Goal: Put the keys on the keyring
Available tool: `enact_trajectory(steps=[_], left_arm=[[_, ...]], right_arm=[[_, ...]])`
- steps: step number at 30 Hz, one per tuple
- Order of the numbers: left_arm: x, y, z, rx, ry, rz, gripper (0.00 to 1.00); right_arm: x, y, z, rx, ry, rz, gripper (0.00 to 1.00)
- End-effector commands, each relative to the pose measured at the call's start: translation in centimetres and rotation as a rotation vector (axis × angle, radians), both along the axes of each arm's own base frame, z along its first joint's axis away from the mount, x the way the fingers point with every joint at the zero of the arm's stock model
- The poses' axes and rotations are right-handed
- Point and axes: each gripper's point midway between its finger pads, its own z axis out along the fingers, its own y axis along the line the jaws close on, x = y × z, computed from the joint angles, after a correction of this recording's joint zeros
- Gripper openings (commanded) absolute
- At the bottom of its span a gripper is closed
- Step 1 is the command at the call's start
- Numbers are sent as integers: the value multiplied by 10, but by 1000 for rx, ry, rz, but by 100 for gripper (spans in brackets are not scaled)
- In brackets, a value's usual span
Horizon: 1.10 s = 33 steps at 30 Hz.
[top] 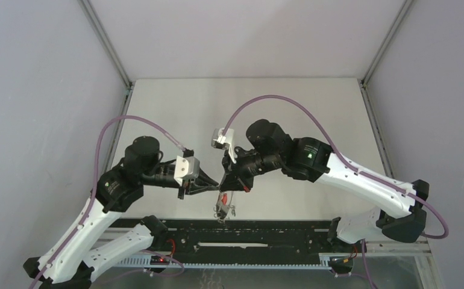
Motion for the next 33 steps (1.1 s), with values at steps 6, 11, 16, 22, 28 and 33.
enact_trajectory(steps=[6, 11, 16, 22, 28, 33], left_arm=[[-26, 8, -7, 48, 12, -129, 21], [-24, 5, -3, 36, 16, -126, 43], [-18, 2, 0, 15, 18, -97, 36], [-16, 2, 1, 13, 16, -83, 25], [-21, 4, -7, 30, 10, -116, 1], [-28, 10, -17, 68, -5, -159, 0]], right_arm=[[3, 1, 15, -37, -137, 28, 0], [1, 4, 16, -53, -146, 48, 0], [-1, 8, 17, -54, -150, 63, 0], [-5, 13, 14, -79, -163, 93, 0], [-8, 15, 21, -59, -164, 107, 0], [-9, 12, 29, -22, -140, 109, 0]])
